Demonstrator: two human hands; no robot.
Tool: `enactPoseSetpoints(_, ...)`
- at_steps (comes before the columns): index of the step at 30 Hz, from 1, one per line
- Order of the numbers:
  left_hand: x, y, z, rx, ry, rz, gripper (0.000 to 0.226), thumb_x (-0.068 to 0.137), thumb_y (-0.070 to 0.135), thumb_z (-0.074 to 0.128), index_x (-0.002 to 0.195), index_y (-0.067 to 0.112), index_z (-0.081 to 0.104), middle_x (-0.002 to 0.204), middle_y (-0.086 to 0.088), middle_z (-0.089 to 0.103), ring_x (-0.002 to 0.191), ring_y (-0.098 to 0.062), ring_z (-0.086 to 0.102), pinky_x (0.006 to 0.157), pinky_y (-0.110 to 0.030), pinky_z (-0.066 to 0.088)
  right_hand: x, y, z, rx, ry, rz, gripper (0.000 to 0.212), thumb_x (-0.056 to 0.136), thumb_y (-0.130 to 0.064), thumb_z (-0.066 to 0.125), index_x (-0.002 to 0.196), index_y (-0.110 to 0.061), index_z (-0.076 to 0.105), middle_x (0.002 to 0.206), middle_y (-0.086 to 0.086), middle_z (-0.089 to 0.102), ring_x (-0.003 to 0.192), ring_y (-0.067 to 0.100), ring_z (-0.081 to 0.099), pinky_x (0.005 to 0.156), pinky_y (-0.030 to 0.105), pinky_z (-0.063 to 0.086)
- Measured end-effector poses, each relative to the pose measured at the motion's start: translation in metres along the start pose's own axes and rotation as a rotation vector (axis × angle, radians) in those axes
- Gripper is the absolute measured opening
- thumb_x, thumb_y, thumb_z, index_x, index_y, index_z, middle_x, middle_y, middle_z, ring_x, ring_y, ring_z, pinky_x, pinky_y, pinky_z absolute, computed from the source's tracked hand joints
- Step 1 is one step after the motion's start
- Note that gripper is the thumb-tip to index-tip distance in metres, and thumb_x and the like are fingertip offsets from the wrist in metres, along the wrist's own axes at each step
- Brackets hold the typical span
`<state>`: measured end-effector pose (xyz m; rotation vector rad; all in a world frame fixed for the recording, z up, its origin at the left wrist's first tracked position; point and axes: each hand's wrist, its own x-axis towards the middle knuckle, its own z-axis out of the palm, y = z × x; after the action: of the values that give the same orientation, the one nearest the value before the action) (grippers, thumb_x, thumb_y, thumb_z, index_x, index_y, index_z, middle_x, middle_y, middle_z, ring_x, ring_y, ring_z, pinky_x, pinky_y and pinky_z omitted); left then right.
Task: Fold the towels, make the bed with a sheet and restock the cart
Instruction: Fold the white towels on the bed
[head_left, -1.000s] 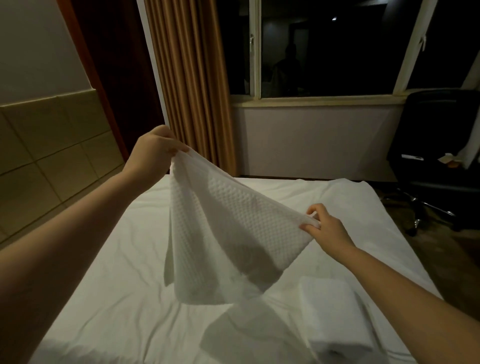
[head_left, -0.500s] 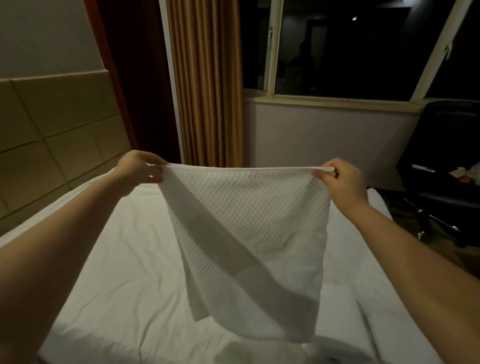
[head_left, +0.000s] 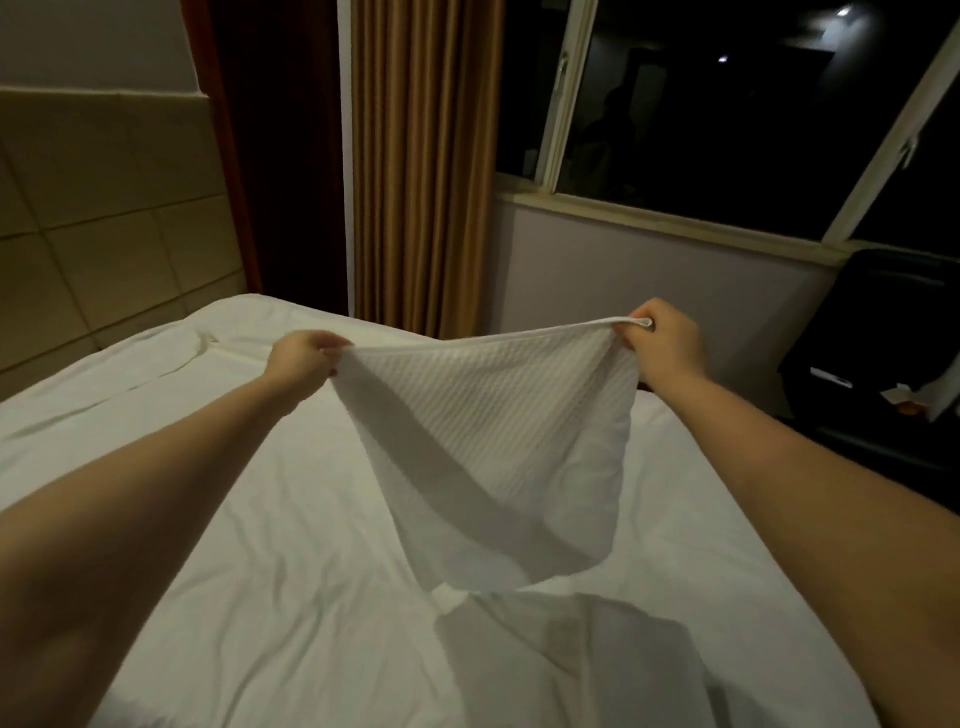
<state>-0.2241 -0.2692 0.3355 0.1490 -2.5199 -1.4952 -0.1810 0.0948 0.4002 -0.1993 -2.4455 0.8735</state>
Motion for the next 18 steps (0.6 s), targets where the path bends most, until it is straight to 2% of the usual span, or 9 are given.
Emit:
enactPoseSetpoints(2,0.021,0.02,0.001,-0.007,0.095,0.071,0.031,0.093,-0.007,0.042,0.114,-0.001,0.064,0.104,-0.014,0.058,0.092,-0.025,0.054,0.084,-0.034,0.049,0.019,-0.004,0.001,0.087,0.061,0.026,0.011,0.09,-0.018,0.06,0.088,-0.007,0.062,0.085,0.006,0.058,0.079,0.02,0.051,0.059,0.029,0.036)
enactPoseSetpoints(4,0.038,0.038,-0.004,-0.106,0.136,0.095,0.028,0.093,-0.005,0.043,0.104,0.003,0.067,0.099,-0.014,0.059,0.088,-0.024,0.053,0.078,-0.033,0.047,0.027,-0.007,0.001,0.177,0.114,0.018,0.009,0.091,-0.018,0.059,0.089,-0.009,0.06,0.081,0.0,0.056,0.074,0.014,0.048,0.054,0.019,0.035)
enactPoseSetpoints(7,0.029,0.036,-0.014,-0.151,0.07,0.125,0.022,0.092,-0.002,0.049,0.09,0.013,0.065,0.08,-0.006,0.058,0.069,-0.016,0.049,0.061,-0.02,0.042,0.017,0.003,0.0,0.296,0.088,0.039,0.009,0.09,-0.021,0.063,0.086,-0.014,0.057,0.072,-0.01,0.051,0.065,0.003,0.044,0.054,0.011,0.034)
enactPoseSetpoints(8,0.017,0.029,-0.017,-0.143,0.016,0.136,0.024,0.092,-0.002,0.05,0.087,0.015,0.066,0.077,-0.004,0.056,0.065,-0.014,0.046,0.059,-0.018,0.039,0.009,0.013,0.0,0.319,0.047,0.055,0.01,0.09,-0.019,0.063,0.084,-0.014,0.056,0.071,-0.009,0.05,0.064,0.002,0.044,0.054,0.01,0.035)
enactPoseSetpoints(10,-0.015,0.011,-0.021,-0.177,-0.155,0.133,0.037,0.09,-0.005,0.05,0.078,0.023,0.07,0.081,-0.002,0.06,0.072,-0.013,0.053,0.066,-0.02,0.043,-0.015,0.037,-0.001,0.32,-0.06,0.084,0.012,0.089,-0.015,0.063,0.079,-0.013,0.056,0.071,-0.004,0.051,0.065,0.004,0.045,0.056,0.013,0.039)
enactPoseSetpoints(13,-0.064,-0.025,-0.017,-0.261,-0.428,0.017,0.049,0.087,-0.012,0.047,0.068,0.025,0.073,0.078,0.004,0.065,0.077,-0.012,0.06,0.067,-0.019,0.052,-0.065,0.082,0.005,0.293,-0.181,0.187,0.017,0.088,-0.014,0.065,0.075,-0.01,0.055,0.068,0.0,0.054,0.064,0.009,0.049,0.062,0.021,0.041)
enactPoseSetpoints(16,-0.111,-0.06,-0.005,-0.309,-0.595,-0.16,0.026,0.073,-0.001,0.061,0.067,0.021,0.073,0.07,0.001,0.065,0.067,-0.012,0.061,0.06,-0.019,0.052,-0.115,0.118,0.009,0.312,-0.292,0.324,0.026,0.086,-0.01,0.067,0.066,-0.013,0.052,0.063,0.006,0.052,0.061,0.017,0.049,0.062,0.027,0.041)
enactPoseSetpoints(18,-0.14,-0.082,-0.002,-0.308,-0.687,-0.274,0.017,0.065,0.006,0.06,0.07,0.016,0.072,0.069,-0.002,0.063,0.062,-0.011,0.06,0.057,-0.02,0.051,-0.144,0.135,0.008,0.305,-0.449,0.388,0.027,0.084,-0.007,0.069,0.063,-0.01,0.051,0.058,0.009,0.047,0.056,0.02,0.043,0.057,0.029,0.038)
